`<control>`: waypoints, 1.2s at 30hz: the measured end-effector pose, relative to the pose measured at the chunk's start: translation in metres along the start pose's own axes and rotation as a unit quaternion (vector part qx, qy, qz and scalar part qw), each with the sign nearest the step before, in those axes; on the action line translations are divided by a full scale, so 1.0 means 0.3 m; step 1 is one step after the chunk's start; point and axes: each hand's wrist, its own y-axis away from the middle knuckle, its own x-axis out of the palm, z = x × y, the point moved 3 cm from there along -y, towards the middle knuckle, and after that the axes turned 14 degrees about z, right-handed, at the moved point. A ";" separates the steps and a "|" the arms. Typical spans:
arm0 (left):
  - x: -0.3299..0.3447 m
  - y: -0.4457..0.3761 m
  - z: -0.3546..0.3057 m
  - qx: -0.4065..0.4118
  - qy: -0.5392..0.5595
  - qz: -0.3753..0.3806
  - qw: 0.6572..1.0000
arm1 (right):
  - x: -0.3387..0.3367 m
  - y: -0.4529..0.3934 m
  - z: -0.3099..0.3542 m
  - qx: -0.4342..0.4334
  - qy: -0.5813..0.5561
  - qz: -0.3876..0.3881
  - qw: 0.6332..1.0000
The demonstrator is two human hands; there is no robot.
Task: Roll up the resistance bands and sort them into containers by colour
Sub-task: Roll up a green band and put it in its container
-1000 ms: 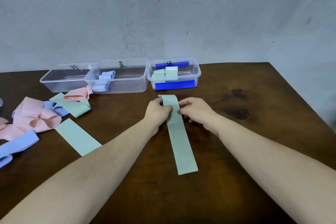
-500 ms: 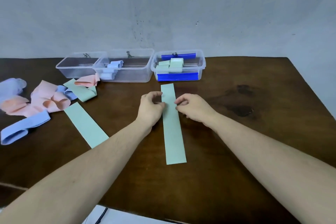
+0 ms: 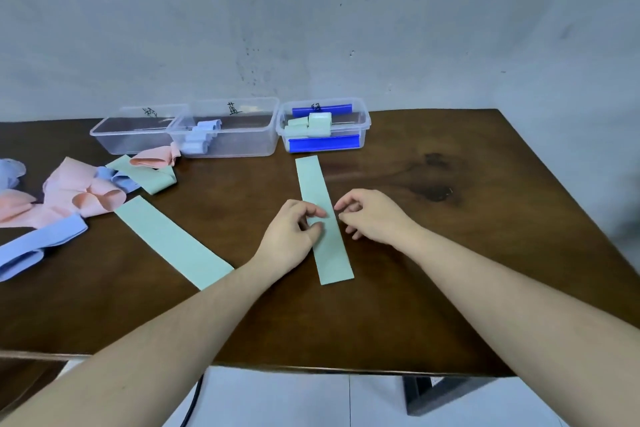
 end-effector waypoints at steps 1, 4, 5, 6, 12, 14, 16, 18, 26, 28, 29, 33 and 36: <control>0.000 0.019 0.003 0.010 -0.003 0.011 1.000 | 0.013 0.017 0.004 0.008 -0.004 -0.007 1.000; -0.001 0.069 0.008 0.037 -0.022 0.046 0.998 | 0.054 0.065 0.016 0.027 -0.024 -0.026 0.999; 0.001 0.084 0.007 0.045 -0.027 0.059 0.997 | 0.066 0.079 0.020 0.031 -0.036 -0.030 0.998; 0.002 0.101 0.008 0.055 -0.031 0.072 0.995 | 0.081 0.095 0.027 0.034 -0.051 -0.034 0.998; -0.001 0.193 0.036 0.146 -0.045 0.121 0.981 | 0.143 0.184 0.041 0.024 -0.038 -0.056 0.997; -0.002 0.221 0.043 0.172 -0.076 0.141 0.972 | 0.162 0.221 0.039 0.000 0.000 -0.058 0.998; 0.004 0.245 0.046 0.182 -0.115 0.150 0.965 | 0.185 0.250 0.037 -0.028 0.029 -0.045 0.998; 0.008 0.260 0.045 0.186 -0.136 0.127 0.965 | 0.201 0.265 0.028 -0.046 0.053 -0.034 0.997; 0.007 0.283 0.029 0.196 -0.190 0.034 0.961 | 0.202 0.287 0.001 -0.077 0.132 0.018 0.988; 0.009 0.289 0.026 0.206 -0.191 0.031 0.959 | 0.200 0.285 -0.002 -0.083 0.177 0.016 0.981; 0.013 0.290 0.025 0.209 -0.197 0.034 0.957 | 0.199 0.281 -0.003 -0.086 0.192 0.013 0.978; 0.024 0.277 0.022 0.193 -0.209 0.027 0.958 | 0.197 0.270 -0.013 -0.113 0.217 -0.018 0.969; 0.024 0.278 0.012 0.190 -0.197 0.007 0.962 | 0.199 0.271 -0.012 -0.136 0.193 -0.042 0.971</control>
